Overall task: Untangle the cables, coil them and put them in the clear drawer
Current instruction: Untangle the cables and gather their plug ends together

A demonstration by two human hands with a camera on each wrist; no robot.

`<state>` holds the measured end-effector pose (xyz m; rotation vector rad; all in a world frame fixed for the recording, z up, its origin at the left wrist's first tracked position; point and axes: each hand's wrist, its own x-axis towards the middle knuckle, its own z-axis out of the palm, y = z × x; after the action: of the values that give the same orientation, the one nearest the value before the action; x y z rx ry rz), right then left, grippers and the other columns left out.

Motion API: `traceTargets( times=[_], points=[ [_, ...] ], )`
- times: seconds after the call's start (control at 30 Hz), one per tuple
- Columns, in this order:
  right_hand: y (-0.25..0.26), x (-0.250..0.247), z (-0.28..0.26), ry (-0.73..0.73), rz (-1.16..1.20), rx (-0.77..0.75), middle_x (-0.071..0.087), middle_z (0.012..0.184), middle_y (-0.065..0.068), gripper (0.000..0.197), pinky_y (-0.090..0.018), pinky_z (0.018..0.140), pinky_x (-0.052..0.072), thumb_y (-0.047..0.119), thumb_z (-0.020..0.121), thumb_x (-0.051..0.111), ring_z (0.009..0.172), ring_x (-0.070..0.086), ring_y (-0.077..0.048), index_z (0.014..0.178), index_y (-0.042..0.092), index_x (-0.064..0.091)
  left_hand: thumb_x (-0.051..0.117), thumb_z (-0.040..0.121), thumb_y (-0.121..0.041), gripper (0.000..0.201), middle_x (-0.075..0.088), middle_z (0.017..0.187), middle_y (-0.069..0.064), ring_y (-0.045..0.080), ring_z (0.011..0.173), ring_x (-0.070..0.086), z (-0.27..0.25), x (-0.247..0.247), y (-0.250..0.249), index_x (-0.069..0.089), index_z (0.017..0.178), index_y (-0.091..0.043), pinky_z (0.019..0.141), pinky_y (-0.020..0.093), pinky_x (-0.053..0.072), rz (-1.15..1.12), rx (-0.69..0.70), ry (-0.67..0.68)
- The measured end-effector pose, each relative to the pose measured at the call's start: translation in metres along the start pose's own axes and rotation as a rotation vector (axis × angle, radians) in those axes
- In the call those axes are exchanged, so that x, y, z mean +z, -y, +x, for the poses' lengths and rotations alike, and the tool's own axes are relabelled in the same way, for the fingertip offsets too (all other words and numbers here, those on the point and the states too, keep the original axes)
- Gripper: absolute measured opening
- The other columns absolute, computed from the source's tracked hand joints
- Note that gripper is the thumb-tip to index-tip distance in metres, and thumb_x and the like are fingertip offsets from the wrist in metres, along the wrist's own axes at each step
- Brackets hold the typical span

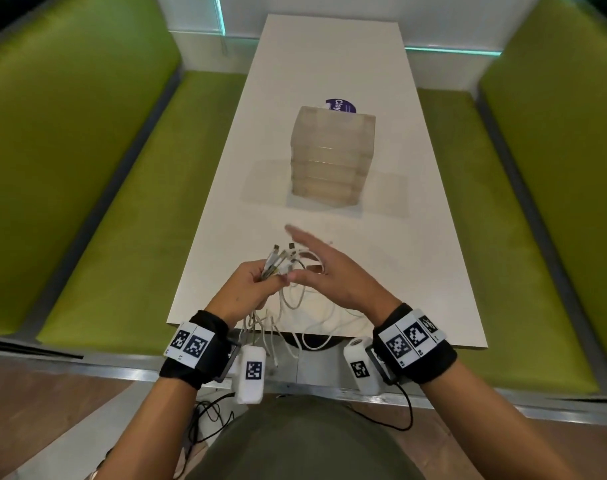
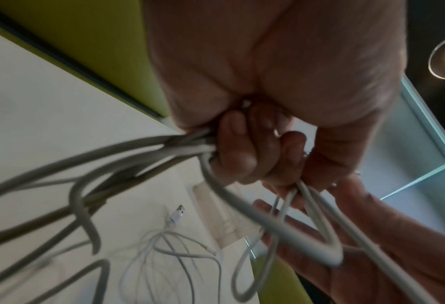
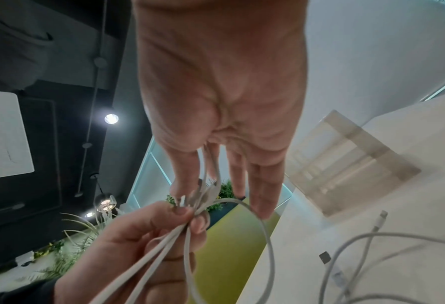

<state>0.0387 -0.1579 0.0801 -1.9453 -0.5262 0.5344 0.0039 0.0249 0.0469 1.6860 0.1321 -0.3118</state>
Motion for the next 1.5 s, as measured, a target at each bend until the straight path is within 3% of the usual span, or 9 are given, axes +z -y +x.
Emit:
traceTargets(
  times=[0.13,0.2,0.33,0.47,0.63,0.8,1.07,1.33,1.5],
  points=[
    [-0.007,0.003,0.004,0.001,0.078,0.052,0.068,0.108,-0.003,0.028,-0.035,0.080,0.056,0.019,0.098,0.051,0.088,0.069,-0.020,0.125,0.020,0.058,0.066,0.086,-0.015,0.009,0.029,0.056,0.000,0.012,0.046,0.024,-0.006,-0.005,0.001,0.062,0.085,-0.007,0.044,0.026,0.019,-0.045,0.021,-0.016],
    [-0.010,0.004,0.004,0.022,0.070,0.086,0.069,0.089,-0.002,0.024,-0.027,0.067,0.053,0.018,0.100,0.046,0.070,0.068,-0.018,0.117,0.017,0.062,0.063,0.089,-0.014,0.020,0.030,0.054,-0.005,0.011,0.045,0.025,-0.006,-0.010,0.005,0.058,0.092,0.006,0.043,0.022,0.021,-0.106,0.025,-0.100],
    [-0.019,0.013,0.000,0.170,-0.062,0.084,0.063,0.076,0.005,0.021,-0.030,0.067,0.054,0.013,0.100,0.044,0.067,0.064,-0.015,0.106,0.009,0.064,0.061,0.088,-0.015,0.016,0.030,0.052,-0.009,0.007,0.043,0.021,-0.002,-0.020,0.006,0.053,0.092,-0.001,0.040,0.018,0.022,-0.310,0.074,-0.224],
    [-0.028,0.033,-0.009,0.515,-0.367,0.074,0.063,0.111,-0.004,0.030,-0.034,0.091,0.048,0.014,0.092,0.057,0.100,0.058,-0.018,0.122,0.013,0.058,0.051,0.095,-0.008,0.015,0.028,0.049,-0.011,0.007,0.043,0.020,0.003,-0.022,-0.004,0.055,0.080,-0.011,0.040,0.020,0.019,-0.366,0.098,-0.286],
    [-0.043,0.046,-0.020,0.727,-0.555,0.148,0.031,0.153,-0.006,0.095,-0.042,0.111,0.033,0.005,0.077,0.073,0.136,0.035,-0.025,0.151,0.022,0.016,0.050,0.095,-0.009,0.016,0.027,0.047,-0.011,0.008,0.041,0.019,0.007,-0.024,-0.012,0.054,0.080,-0.011,0.041,0.018,0.020,-0.369,0.123,-0.305],
    [-0.049,0.028,-0.024,0.705,-0.502,0.189,0.011,0.160,-0.004,0.102,-0.032,0.117,0.020,0.010,0.083,0.069,0.145,0.019,-0.020,0.152,0.022,-0.005,0.055,0.090,-0.015,0.011,0.028,0.048,-0.010,0.007,0.041,0.019,0.007,-0.028,-0.012,0.055,0.079,-0.012,0.040,0.017,0.020,-0.398,0.155,-0.314],
    [-0.058,0.019,-0.012,0.438,-0.516,0.227,0.056,0.129,-0.008,0.037,-0.028,0.089,0.041,0.016,0.093,0.054,0.112,0.054,-0.021,0.130,0.013,0.051,0.051,0.095,-0.009,0.016,0.027,0.049,-0.010,0.007,0.042,0.019,0.010,-0.022,-0.015,0.054,0.079,-0.012,0.040,0.019,0.019,-0.396,0.137,-0.331],
    [-0.057,0.005,0.025,-0.149,-0.432,0.139,0.061,0.110,-0.006,0.021,-0.033,0.086,0.047,0.011,0.089,0.055,0.097,0.057,-0.021,0.107,0.014,0.065,0.058,0.092,-0.013,0.010,0.027,0.053,-0.008,0.008,0.044,0.020,0.011,-0.016,-0.013,0.049,0.088,-0.009,0.040,0.019,0.022,-0.403,0.136,-0.289],
    [-0.060,0.007,0.049,0.046,-0.579,0.203,0.058,0.114,-0.002,0.040,-0.033,0.083,0.044,0.044,0.078,0.071,0.104,0.054,-0.020,0.109,0.020,0.065,0.049,0.097,-0.014,0.015,0.030,0.054,-0.007,0.008,0.046,0.022,0.012,-0.008,-0.010,0.053,0.083,-0.011,0.043,0.021,0.019,-0.418,0.078,-0.270]
  ],
)
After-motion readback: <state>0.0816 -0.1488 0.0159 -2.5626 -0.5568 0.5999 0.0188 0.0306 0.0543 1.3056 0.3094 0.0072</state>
